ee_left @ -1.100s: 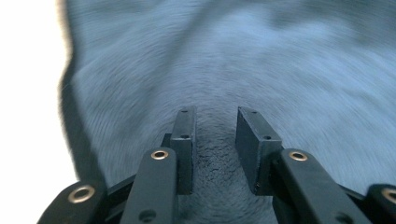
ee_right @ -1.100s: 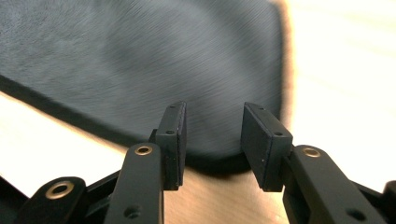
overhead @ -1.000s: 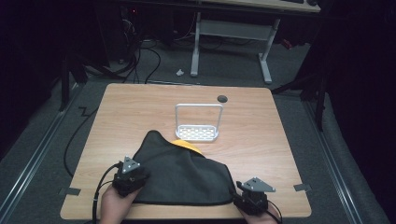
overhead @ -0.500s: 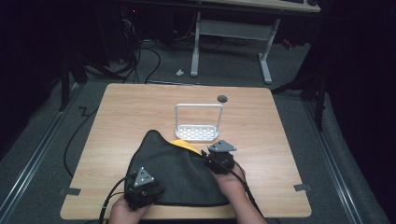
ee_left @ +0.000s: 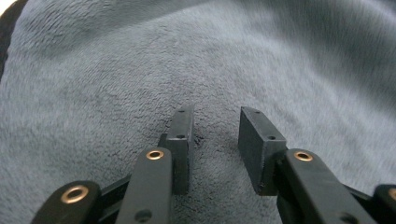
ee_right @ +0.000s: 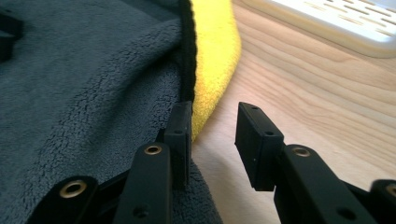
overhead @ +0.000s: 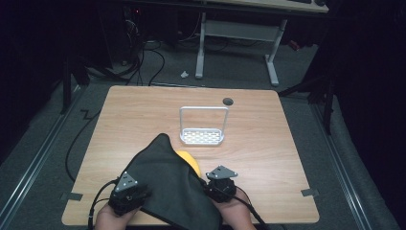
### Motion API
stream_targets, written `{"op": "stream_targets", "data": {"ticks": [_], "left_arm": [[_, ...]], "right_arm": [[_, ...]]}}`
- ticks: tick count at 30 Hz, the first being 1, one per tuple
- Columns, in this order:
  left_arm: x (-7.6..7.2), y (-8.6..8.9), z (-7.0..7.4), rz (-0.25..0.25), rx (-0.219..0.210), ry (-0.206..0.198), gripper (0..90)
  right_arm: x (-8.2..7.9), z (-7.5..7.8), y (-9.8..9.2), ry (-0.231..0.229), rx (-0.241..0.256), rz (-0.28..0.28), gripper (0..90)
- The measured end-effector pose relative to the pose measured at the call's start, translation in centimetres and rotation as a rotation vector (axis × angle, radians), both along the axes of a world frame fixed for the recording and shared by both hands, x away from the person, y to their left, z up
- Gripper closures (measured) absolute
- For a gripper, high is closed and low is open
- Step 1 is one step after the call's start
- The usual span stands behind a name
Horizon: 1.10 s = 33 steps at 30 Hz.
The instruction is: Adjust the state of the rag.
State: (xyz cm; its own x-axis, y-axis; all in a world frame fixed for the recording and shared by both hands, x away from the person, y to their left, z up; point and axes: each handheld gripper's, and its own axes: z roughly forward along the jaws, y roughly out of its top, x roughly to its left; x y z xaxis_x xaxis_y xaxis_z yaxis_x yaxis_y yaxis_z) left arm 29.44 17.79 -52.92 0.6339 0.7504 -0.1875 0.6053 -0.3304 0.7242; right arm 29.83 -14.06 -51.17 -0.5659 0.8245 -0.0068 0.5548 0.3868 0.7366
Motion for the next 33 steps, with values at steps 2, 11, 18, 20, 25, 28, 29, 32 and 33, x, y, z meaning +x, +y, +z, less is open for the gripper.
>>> {"op": "stream_targets", "data": {"ticks": [2, 11, 18, 20, 25, 28, 29, 32, 33], "left_arm": [[0.0, -0.1, 0.1, -0.007, 0.031, -0.013, 66.3], [-0.1, 0.0, 0.0, -0.002, 0.03, -0.022, 66.2], [0.0, 0.0, 0.0, -0.004, 0.027, -0.022, 66.3], [0.0, 0.0, 0.0, -0.003, 0.028, -0.022, 66.9], [0.0, 0.1, 0.0, 0.001, 0.032, -0.026, 69.1], [0.0, 0.1, 0.0, 0.0, 0.033, -0.027, 69.4], [0.0, 0.1, 0.0, 0.0, 0.033, -0.027, 69.4], [0.0, 0.1, 0.0, 0.0, 0.033, -0.026, 70.1], [0.0, 0.1, 0.0, 0.0, 0.031, -0.026, 70.4]], "right_arm": [[-0.2, 0.0, 0.4, -0.006, 0.011, -0.003, 66.8], [-0.3, 0.2, 0.8, -0.012, 0.037, 0.012, 66.6], [-0.5, -0.6, 1.1, 0.018, -0.005, 0.024, 70.2], [-0.4, -0.7, 1.1, 0.022, -0.004, 0.025, 76.0], [0.0, -0.2, 0.2, -0.012, -0.015, 0.001, 87.4], [0.7, 0.9, -1.1, -0.035, -0.006, -0.04, 87.3], [0.7, 0.9, -1.1, -0.035, -0.006, -0.04, 87.3], [2.1, 2.7, -2.8, -0.072, -0.008, -0.092, 87.2], [2.3, 3.1, -3.1, -0.086, -0.012, -0.106, 87.3]]}}
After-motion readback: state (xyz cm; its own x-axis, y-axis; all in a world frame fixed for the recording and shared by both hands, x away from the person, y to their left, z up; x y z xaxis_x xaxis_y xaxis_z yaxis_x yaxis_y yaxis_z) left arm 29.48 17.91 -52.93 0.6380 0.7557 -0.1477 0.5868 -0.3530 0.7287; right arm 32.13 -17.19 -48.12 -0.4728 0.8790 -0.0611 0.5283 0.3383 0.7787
